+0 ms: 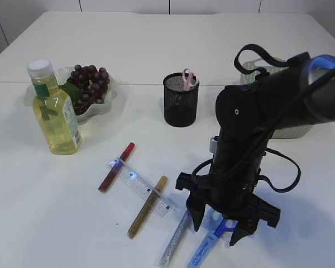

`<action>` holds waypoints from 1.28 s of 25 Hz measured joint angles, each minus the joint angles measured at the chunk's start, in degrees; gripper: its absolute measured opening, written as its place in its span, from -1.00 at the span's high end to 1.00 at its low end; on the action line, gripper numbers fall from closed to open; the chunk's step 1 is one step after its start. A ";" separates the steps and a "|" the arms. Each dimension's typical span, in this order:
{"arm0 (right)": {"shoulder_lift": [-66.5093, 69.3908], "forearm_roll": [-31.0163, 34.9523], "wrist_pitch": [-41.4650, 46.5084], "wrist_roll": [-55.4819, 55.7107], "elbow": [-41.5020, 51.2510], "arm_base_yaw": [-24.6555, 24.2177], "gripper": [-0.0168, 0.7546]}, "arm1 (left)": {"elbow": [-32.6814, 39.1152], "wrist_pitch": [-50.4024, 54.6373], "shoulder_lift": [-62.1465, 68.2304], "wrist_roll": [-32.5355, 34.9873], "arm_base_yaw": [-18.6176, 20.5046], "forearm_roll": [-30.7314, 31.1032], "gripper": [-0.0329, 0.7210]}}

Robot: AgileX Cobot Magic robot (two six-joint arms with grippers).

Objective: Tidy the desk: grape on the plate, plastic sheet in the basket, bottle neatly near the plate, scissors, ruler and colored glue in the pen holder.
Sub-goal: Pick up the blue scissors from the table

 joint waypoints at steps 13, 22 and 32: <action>0.48 -0.10 -1.26 -0.21 0.00 0.00 -0.37 | 0.00 0.00 0.00 0.00 0.00 0.00 0.27; 1.14 -0.89 -1.16 -0.31 0.00 0.00 -0.37 | 0.00 0.00 0.60 0.00 0.00 0.00 0.27; 1.25 -1.30 -1.17 -0.29 0.00 0.00 -0.36 | 0.00 0.00 0.61 0.00 0.00 0.00 0.27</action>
